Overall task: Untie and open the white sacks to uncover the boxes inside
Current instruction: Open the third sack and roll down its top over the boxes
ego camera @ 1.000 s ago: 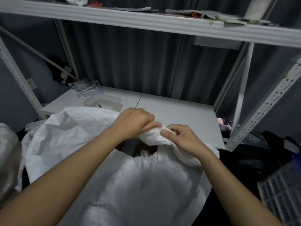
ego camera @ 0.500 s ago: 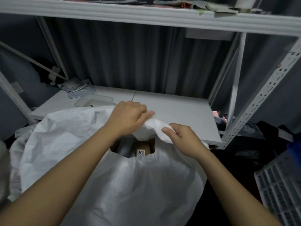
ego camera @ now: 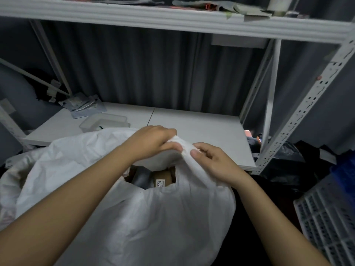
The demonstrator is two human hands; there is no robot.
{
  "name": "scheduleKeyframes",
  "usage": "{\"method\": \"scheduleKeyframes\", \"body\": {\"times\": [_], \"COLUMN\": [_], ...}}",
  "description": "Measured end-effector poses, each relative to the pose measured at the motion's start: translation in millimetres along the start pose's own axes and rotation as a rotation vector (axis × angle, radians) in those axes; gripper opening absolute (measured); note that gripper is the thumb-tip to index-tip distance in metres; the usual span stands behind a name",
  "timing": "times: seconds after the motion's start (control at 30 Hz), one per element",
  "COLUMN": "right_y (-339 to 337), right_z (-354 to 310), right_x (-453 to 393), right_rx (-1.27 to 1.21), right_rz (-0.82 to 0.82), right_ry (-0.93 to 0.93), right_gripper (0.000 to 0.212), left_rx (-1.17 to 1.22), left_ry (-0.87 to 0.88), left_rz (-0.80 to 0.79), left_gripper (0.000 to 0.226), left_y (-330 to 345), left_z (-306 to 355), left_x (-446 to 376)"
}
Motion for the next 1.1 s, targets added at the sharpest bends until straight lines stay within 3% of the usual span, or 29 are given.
{"method": "scheduleKeyframes", "body": {"times": [0.07, 0.1, 0.23, 0.33, 0.47, 0.63, 0.73, 0.8, 0.9, 0.97, 1.03, 1.1], "right_y": [-8.2, -11.0, -1.1, 21.6, 54.4, 80.9, 99.4, 106.1, 105.6, 94.7, 80.8, 74.4], "right_z": [-0.6, 1.1, -5.3, -14.2, -25.8, -42.0, -37.2, -36.6, -31.9, -27.7, -30.8, -40.2], "right_x": [-2.8, -5.1, -21.9, -44.9, -82.7, -134.7, -158.9, -162.7, -156.5, -148.2, -137.3, -126.7], "right_rx": [0.281, 0.256, -0.134, -0.274, -0.497, -0.779, -0.929, -1.002, -0.837, -0.591, -0.363, -0.230], "right_rz": [-0.028, -0.031, 0.086, 0.224, 0.349, 0.453, 0.314, 0.188, 0.119, 0.226, 0.342, 0.337], "right_ry": [-0.014, 0.008, 0.053, 0.014, 0.025, 0.070, 0.199, 0.223, 0.182, 0.114, -0.001, -0.098], "right_gripper": [0.021, 0.023, 0.023, 0.017, 0.011, 0.019, 0.021, 0.023, 0.022, 0.017, 0.012, 0.014], "left_rx": [0.024, 0.037, -0.070, -0.219, -0.205, 0.295, 0.524, 0.675, 0.948, 1.081, 1.086, 1.071], "left_ry": [-0.006, -0.009, -0.046, -0.218, -0.429, -0.786, -0.899, -0.961, -1.040, -1.089, -1.139, -1.140], "left_rz": [0.016, 0.015, 0.058, 0.038, -0.025, -0.015, -0.058, -0.036, 0.022, 0.097, 0.166, 0.188], "left_gripper": [0.053, 0.050, 0.050, 0.042, 0.028, 0.029, 0.038, 0.030, 0.015, 0.010, 0.019, 0.026], "left_y": [-5.0, -5.6, -13.0, -19.4, -36.6, -47.8, -30.0, -17.7, 3.4, 14.2, 19.3, 20.8], "left_z": [-16.4, -23.9, -51.2, -82.1, -113.5, -147.3, -150.8, -150.4, -144.1, -139.8, -140.4, -141.6], "left_x": [-4.0, -7.0, -23.6, -30.9, -16.4, 27.3, 43.2, 49.6, 51.2, 47.5, 43.4, 34.8]}}
Point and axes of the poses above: each hand's wrist, its own x-axis away from the middle knuckle, its own y-axis out of the palm, z = x × y, the point moved 8 cm from there along -x, towards the middle knuckle, and after that the axes turned 15 degrees about -x, right-handed, at the moved point
